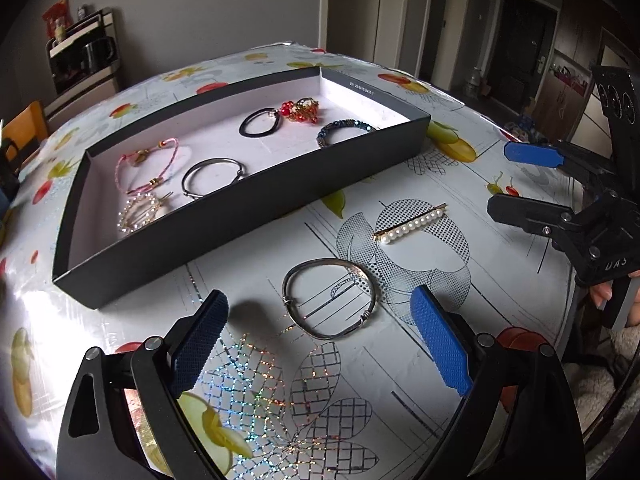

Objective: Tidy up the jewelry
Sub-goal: 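Grasp the second silver bangle with the left tool while the right tool grasps the pearl hair pin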

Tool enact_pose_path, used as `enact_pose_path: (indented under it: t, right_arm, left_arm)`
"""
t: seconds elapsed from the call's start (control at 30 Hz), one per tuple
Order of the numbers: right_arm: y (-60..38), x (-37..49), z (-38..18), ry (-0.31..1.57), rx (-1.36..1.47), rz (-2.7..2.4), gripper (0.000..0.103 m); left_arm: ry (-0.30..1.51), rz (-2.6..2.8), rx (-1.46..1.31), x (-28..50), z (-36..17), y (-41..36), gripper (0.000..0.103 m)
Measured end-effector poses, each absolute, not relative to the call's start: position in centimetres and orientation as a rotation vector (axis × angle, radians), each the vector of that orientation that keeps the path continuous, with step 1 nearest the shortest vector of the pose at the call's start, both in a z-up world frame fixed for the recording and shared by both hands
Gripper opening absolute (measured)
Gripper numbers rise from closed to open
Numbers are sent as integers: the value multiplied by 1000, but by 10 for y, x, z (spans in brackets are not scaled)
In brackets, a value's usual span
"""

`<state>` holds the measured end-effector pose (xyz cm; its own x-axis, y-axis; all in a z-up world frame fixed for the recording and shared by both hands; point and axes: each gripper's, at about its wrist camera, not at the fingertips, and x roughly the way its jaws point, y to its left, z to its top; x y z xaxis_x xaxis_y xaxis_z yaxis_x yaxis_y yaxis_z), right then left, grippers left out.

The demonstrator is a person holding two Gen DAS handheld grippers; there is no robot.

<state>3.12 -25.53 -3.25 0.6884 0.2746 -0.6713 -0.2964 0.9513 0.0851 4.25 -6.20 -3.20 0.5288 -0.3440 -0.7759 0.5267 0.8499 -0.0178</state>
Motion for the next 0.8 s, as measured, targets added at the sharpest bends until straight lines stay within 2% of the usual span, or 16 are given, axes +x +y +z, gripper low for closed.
enact_pose_path:
  t: [0.07, 0.13, 0.3, 0.37, 0.5, 0.63, 0.8]
  right_arm:
    - [-251, 31, -35, 755, -46, 334, 97]
    - [-248, 31, -37, 764, -55, 346, 97]
    - [-238, 33, -38, 788, -69, 403, 97]
    - [-235, 37, -38, 800, -64, 425, 96]
    - [-223, 44, -36, 816, -114, 449, 84]
    - [-209, 48, -37, 828, -168, 498, 78]
    - [-197, 56, -38, 833, -190, 534, 63]
  left_arm:
    - [873, -522, 246, 42, -33, -64, 90]
    - [866, -529, 257, 40, -32, -66, 83]
    - [852, -523, 228, 40, -29, -60, 51]
    - [852, -531, 200, 41, -28, -56, 50]
    - [841, -528, 205, 38, -27, -51, 50]
    - [834, -508, 198, 35, -24, -40, 49]
    - [819, -510, 188, 32, -18, -32, 49]
